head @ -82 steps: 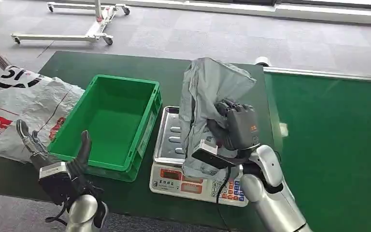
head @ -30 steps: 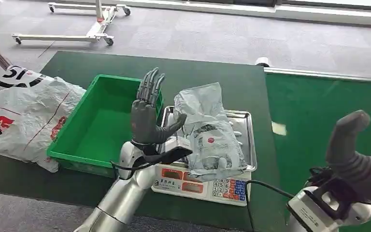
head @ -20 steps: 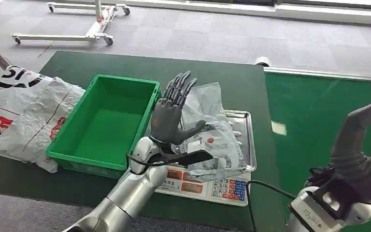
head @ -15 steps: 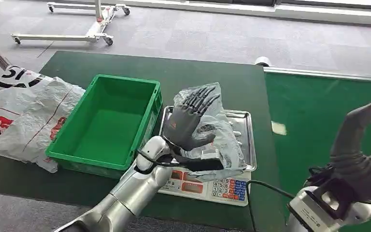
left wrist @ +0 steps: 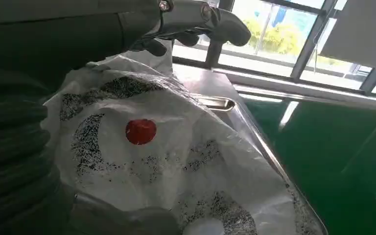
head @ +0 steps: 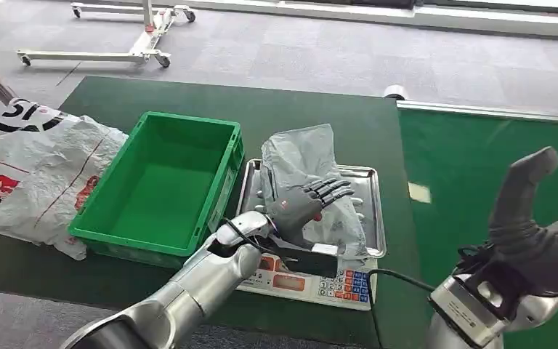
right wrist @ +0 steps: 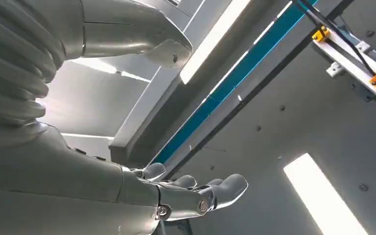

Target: Moved the parcel from conveyor to table for the left to box.

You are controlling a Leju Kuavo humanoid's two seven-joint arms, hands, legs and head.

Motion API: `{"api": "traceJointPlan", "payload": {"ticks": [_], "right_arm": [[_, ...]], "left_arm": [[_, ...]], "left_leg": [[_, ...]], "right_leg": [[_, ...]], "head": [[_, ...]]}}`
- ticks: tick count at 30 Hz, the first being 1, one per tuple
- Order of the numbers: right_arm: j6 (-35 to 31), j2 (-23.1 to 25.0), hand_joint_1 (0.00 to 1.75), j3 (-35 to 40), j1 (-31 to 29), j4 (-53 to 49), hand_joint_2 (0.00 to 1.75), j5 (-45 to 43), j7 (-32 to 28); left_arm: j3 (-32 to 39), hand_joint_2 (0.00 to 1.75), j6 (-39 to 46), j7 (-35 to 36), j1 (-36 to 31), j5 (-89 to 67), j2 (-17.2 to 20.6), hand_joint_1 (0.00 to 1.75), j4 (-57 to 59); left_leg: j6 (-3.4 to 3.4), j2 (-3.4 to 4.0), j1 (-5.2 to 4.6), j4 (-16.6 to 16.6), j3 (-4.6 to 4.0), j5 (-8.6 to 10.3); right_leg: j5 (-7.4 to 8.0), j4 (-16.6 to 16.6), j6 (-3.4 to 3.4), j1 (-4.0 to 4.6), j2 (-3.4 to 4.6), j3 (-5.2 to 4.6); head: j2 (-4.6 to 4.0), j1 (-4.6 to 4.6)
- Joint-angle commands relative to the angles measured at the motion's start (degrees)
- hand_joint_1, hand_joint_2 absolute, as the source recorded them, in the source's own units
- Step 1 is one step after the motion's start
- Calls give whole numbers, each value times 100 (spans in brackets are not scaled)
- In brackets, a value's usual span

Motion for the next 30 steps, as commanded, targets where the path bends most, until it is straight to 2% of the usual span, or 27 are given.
{"api": "traceJointPlan", "payload": {"ticks": [1,2,12,14,15,16,19,20,22,23,25,27,29,30], "right_arm": [[-13,378,0,-184,-178,301,175,-62,-5],[-13,378,0,-187,-188,316,175,-53,-5],[-13,378,0,-205,-78,319,175,-105,-5],[-13,378,0,-232,-38,328,175,-170,-5],[-13,378,0,-240,-29,328,175,-168,-5],[-13,378,0,-255,-22,337,175,-166,-5],[-13,378,0,-301,-24,394,175,-172,-5],[-13,378,0,-306,-24,398,175,-172,-5],[-13,378,0,-306,-24,398,175,-172,-5],[-13,378,0,-306,-24,398,175,-172,-5],[-13,378,0,-322,58,334,175,-149,-5],[-13,378,0,-368,345,6,175,-108,-5],[-13,378,0,-363,378,-24,175,-117,-5],[-13,378,0,-363,378,-24,175,-117,-5]], "left_arm": [[-506,175,-439,-18,-399,27,181,14,661],[-524,175,-549,-22,-451,36,185,175,692],[-551,175,-724,-108,-406,120,271,175,622],[-663,175,-894,2,-446,31,294,175,720],[-699,175,-930,66,-467,-3,290,169,772],[-810,175,-1005,272,-524,-138,286,175,890],[-952,175,-1110,558,-622,-301,198,175,1157],[-952,175,-1104,562,-633,-300,191,175,1180],[-952,175,-1104,562,-633,-300,191,175,1180],[-952,175,-1104,562,-633,-300,191,175,1180],[-881,175,-892,554,-640,-266,229,175,1160],[-500,175,735,854,-515,-362,462,175,457],[-419,175,941,977,-494,-371,487,175,373],[-419,175,941,977,-494,-371,487,175,373]], "left_leg": [[2,-22,6,-9,7,5],[1,-13,4,-2,3,2],[0,-27,8,-19,15,7],[1,-32,12,-23,18,8],[1,-30,9,-25,19,9],[0,-15,4,-6,9,1],[1,-28,8,-15,14,6],[1,-16,3,-5,9,1],[2,-25,8,-16,17,7],[0,-11,3,-6,10,1],[1,-18,7,-19,19,7],[0,-19,6,-15,18,5],[-1,-30,10,-30,25,11],[-2,-16,9,-7,10,3]], "right_leg": [[9,-10,-9,0,52,3],[4,-3,-6,1,33,1],[12,-19,-13,2,61,9],[14,-27,-14,5,69,14],[14,-26,-14,3,67,13],[3,-6,-7,0,34,5],[9,-17,-10,3,49,11],[2,-5,-6,0,26,7],[11,-19,-10,3,48,13],[4,-6,-5,0,28,7],[12,-19,-10,2,56,12],[8,-15,-9,2,42,12],[14,-29,-14,3,61,17],[4,-9,-9,5,36,4]], "head": [[0,0],[0,0],[0,0],[0,0],[0,0],[-2,0],[0,0],[0,0],[0,0],[0,0],[0,0],[0,0],[0,0],[0,2]]}}
